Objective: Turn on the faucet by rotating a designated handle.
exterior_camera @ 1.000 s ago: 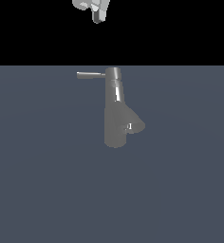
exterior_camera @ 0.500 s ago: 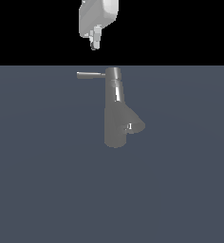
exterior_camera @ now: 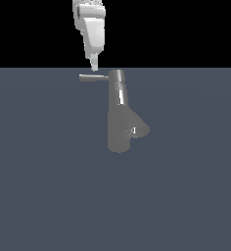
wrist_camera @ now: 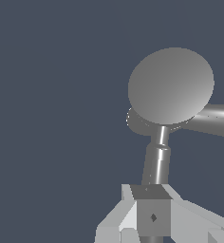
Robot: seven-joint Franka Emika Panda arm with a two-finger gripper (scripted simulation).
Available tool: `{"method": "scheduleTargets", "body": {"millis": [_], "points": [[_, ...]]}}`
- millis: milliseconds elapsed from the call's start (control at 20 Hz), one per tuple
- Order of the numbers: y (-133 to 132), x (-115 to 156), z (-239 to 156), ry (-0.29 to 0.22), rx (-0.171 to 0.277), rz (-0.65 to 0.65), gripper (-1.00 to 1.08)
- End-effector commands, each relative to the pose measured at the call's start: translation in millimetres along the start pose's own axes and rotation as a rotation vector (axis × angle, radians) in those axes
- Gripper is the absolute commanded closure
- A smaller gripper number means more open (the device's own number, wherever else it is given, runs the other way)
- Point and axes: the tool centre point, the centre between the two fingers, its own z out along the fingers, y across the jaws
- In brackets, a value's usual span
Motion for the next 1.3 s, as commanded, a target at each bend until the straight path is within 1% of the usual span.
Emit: {"method": "scheduleTargets", "body": {"millis": [0,350,750,900,1250], "points": [[-10,-2,10,0.015,0.001,0.042,1.08],[-26,-7,30,0.042,0.002,0.113,1.08],[-31,-8,36,0.052,0.003,0.134,1.08],[-32,-11,37,0.046,0.004,0.135,1.08],[-33,-28,45,0.014,0.004,0.148,1.08]]}}
